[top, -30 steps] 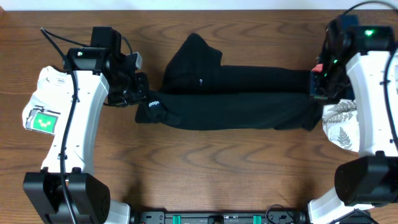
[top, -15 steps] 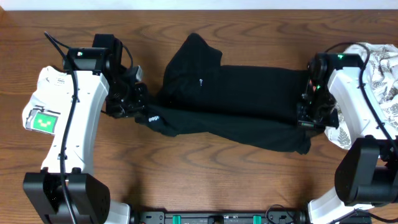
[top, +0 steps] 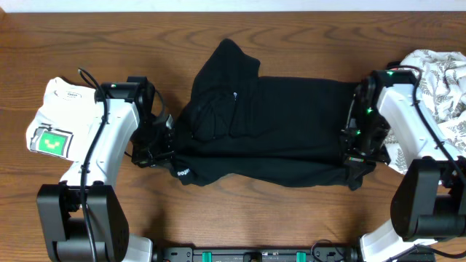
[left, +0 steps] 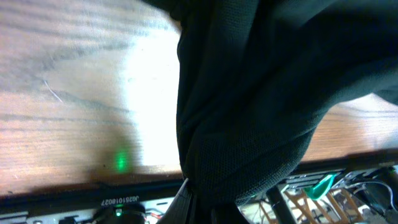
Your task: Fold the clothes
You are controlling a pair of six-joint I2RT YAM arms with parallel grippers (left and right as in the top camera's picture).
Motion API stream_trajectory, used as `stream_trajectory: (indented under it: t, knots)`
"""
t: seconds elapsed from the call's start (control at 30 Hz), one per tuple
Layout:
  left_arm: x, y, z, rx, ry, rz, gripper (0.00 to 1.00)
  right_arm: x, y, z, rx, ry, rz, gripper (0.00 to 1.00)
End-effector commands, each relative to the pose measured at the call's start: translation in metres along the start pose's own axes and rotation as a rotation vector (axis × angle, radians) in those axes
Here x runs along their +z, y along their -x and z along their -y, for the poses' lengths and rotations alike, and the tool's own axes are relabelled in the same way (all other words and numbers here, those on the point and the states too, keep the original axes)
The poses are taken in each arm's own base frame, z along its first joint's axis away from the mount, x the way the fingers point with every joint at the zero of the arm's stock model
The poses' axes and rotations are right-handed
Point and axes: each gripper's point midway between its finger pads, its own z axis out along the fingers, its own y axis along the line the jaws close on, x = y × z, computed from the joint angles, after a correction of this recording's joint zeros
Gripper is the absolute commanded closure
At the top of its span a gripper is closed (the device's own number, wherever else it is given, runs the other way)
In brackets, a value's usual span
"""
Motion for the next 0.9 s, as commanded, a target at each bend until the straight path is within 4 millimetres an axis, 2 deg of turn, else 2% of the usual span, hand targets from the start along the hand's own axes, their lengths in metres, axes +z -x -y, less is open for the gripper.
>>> stream_trajectory:
  t: [0.0,0.13,0.3,0.43,0.63,0.73,0.87]
  knots:
    - [0.002,-0.001,-0.005,-0.002,0.011,-0.009,0.94,0.009,-0.009,-0.015,-0.06,0.001,-0.036,0.93]
    - [0.002,0.005,-0.003,0.005,0.002,0.015,0.94,0.021,0.006,-0.026,-0.033,-0.007,0.02,0.96]
    - [-0.003,0.023,0.001,0.001,-0.012,0.089,0.94,0.017,0.034,-0.027,0.029,0.022,0.133,0.99]
    - [-0.01,0.046,0.006,0.013,-0.026,0.183,0.94,0.01,0.059,-0.006,0.109,-0.003,0.23,0.99]
    - [-0.023,0.091,0.008,-0.001,-0.026,0.374,0.94,-0.006,0.099,0.036,0.22,-0.026,0.393,0.99]
    - [-0.034,0.115,0.009,-0.008,-0.022,0.484,0.94,-0.014,0.116,0.049,0.262,-0.001,0.465,0.99]
    - [-0.04,0.127,0.013,0.004,-0.033,0.537,0.94,-0.017,0.122,0.056,0.283,0.011,0.493,0.98]
